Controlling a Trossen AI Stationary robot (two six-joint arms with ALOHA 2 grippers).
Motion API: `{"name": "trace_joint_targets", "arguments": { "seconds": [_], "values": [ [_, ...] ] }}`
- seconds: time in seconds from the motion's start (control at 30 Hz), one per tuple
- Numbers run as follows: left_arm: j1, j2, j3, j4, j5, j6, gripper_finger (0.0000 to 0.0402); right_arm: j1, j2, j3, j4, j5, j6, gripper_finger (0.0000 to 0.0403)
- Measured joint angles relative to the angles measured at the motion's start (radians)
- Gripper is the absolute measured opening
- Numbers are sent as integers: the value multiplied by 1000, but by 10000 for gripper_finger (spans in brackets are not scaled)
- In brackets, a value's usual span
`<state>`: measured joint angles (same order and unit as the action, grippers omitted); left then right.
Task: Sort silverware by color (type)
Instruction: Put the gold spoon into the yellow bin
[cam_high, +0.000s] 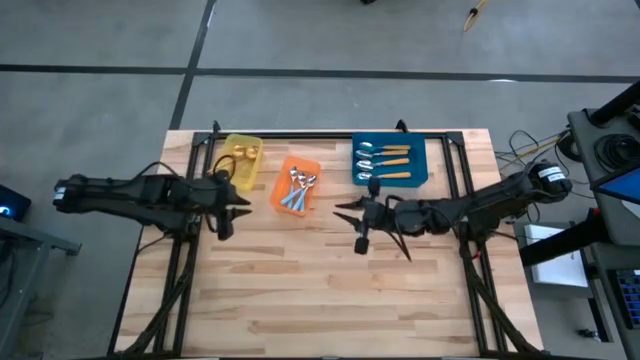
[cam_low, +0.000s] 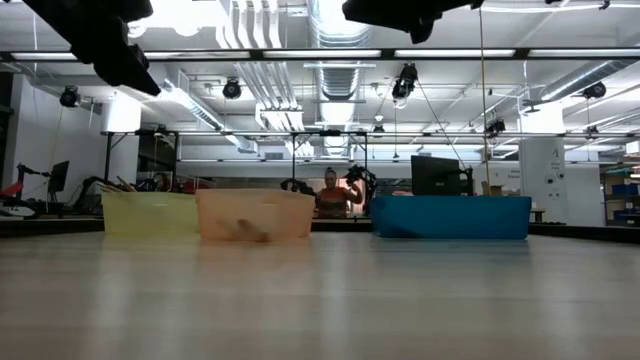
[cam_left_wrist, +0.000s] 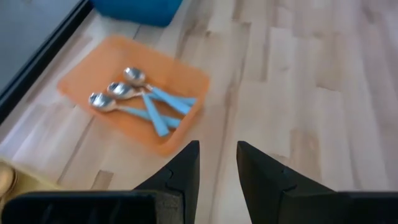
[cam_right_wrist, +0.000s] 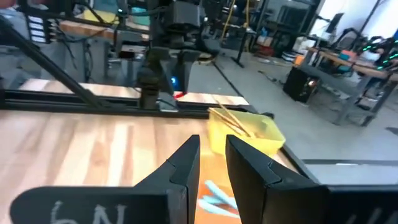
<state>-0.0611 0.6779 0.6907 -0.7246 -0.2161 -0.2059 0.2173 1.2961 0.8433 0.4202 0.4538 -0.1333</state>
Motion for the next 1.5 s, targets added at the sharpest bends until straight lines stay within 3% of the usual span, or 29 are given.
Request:
{"name": "trace_joint_targets", "arguments": {
  "seconds": [0.37, 0.6, 0.83, 0.9, 1.0, 1.07, 1.23, 1.5],
  "values": [
    [-128, -163, -81, 92, 0, 19, 87, 102, 0, 0, -27, 1, 86, 68],
    [-133, -200, -83, 175, 0, -10, 87, 130, 0, 0, -27, 157, 180, 68],
    [-133, -197, -134, 250, -9, -13, 87, 125, 0, 12, -53, 176, 239, 68],
    [-133, -197, -146, 251, -86, -29, 87, 123, 0, 37, -108, 176, 245, 68],
    [-130, -183, -139, 150, -290, -125, 84, 123, 0, 84, -195, 177, 246, 68],
    [-116, -160, -110, 46, -345, -195, 79, 123, 0, 111, -243, 177, 246, 68],
    [-43, -85, -27, -165, -336, -332, 60, 123, 2, 151, -341, 177, 246, 68],
    [190, 71, 44, -188, -239, -276, 9, 98, 2, 151, -439, 177, 237, 68]
  ]
}}
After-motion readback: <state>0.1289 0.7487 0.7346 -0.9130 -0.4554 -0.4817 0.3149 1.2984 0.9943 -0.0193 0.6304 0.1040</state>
